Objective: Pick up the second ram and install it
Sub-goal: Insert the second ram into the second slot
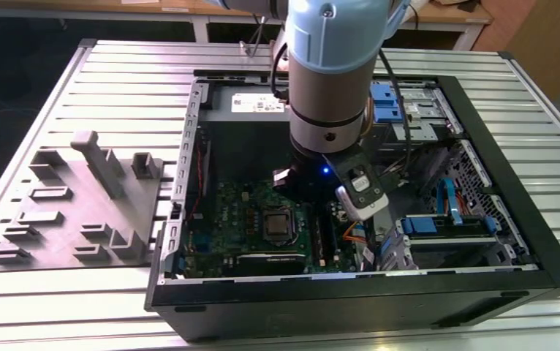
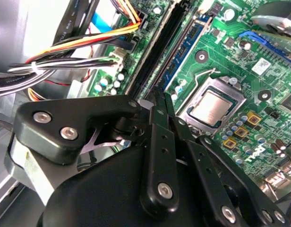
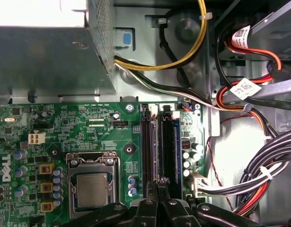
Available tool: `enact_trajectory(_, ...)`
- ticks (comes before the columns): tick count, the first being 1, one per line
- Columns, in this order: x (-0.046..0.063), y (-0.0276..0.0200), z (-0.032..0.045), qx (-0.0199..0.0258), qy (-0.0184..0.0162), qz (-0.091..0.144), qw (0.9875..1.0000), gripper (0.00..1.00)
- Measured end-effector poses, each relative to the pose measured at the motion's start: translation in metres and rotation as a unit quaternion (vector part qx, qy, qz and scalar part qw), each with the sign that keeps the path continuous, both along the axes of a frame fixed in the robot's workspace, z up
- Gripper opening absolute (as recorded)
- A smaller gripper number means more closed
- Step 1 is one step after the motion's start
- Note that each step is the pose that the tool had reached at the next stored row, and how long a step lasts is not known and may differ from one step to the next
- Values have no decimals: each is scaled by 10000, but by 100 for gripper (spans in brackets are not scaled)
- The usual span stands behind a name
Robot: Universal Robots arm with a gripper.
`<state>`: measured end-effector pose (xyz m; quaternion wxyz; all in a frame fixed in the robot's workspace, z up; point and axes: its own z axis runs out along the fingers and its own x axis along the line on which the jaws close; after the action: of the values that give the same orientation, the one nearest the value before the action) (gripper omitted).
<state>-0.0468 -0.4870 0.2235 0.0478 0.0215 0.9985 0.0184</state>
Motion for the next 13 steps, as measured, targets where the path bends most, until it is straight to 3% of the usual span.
enact_trajectory(13, -13, 15, -32, -1, 0, 0, 10000, 11)
